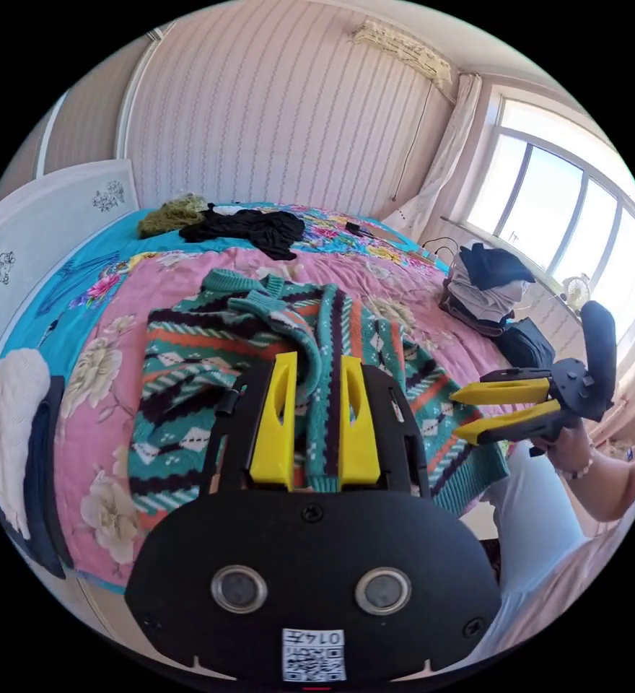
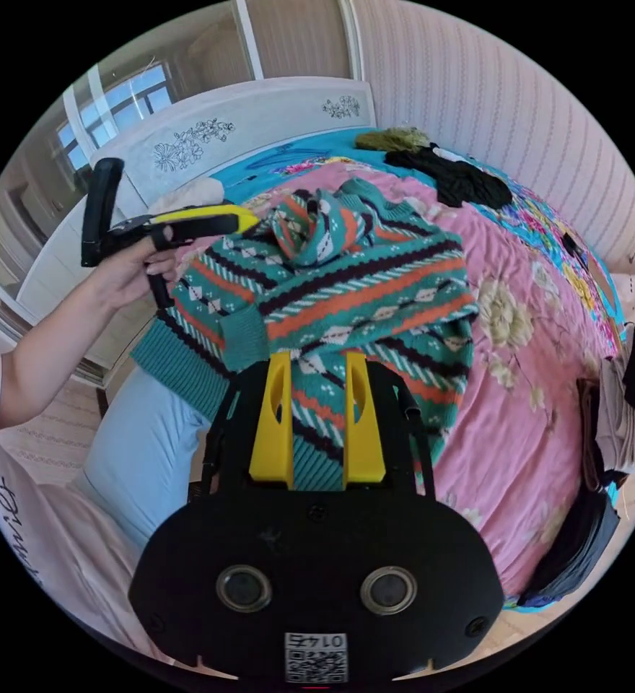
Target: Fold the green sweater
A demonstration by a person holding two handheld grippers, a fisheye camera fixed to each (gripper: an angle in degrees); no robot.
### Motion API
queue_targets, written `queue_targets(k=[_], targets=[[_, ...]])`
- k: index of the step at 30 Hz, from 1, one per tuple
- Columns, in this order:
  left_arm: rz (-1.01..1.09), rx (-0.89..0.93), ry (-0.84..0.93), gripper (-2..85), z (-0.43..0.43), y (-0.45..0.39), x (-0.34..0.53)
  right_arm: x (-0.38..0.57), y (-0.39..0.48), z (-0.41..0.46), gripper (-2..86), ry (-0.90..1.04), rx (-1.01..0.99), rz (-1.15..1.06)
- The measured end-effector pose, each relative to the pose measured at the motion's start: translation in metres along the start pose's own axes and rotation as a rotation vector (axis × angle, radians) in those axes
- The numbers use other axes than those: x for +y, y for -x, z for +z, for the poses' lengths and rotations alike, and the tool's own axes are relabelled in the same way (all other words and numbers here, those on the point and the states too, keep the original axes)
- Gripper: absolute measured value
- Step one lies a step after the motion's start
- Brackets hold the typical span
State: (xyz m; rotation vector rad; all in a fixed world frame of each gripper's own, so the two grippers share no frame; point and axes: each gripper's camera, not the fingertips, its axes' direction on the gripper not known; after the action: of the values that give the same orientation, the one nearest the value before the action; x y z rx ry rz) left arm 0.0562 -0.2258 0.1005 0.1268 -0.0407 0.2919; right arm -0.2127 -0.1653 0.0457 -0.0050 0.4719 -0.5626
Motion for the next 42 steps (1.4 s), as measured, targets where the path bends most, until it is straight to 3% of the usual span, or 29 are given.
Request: queue_targets(k=[6,15,23,28,30,34,40,42], targets=[[0.054,-0.138,0.230,7.5,0.088,-0.009,-0.015,-0.040,0.002,0.084,12.6,0.236,0.050,-0.069],[0.033,-0.095,0.179,2.8,0.085,-0.003,-0.023,-0.048,-0.004,0.083,7.3,0.205,0.041,-0.134],[-0.021,-0.096,-0.052,1.5,-0.015,0.029,-0.033,-0.044,-0.035,0.036,1.8,0.099,0.033,-0.077],[-0.075,-0.256,-0.211,1.4,-0.105,0.078,-0.031,-0.029,-0.107,-0.031,1.3,-0.075,-0.036,0.113],[-0.122,-0.346,-0.247,1.5,-0.139,0.103,-0.026,-0.008,-0.163,-0.083,1.3,-0.229,-0.049,0.264],[-0.274,-0.520,-0.240,2.0,-0.185,0.162,0.002,0.029,-0.240,-0.149,1.3,-0.374,0.074,0.458],[-0.565,-0.472,-0.064,4.9,-0.149,0.229,0.063,0.053,-0.339,-0.146,1.5,-0.206,0.219,0.643],[-0.546,-0.460,-0.047,5.6,-0.145,0.226,0.071,0.059,-0.361,-0.120,1.8,-0.093,0.230,0.687]])
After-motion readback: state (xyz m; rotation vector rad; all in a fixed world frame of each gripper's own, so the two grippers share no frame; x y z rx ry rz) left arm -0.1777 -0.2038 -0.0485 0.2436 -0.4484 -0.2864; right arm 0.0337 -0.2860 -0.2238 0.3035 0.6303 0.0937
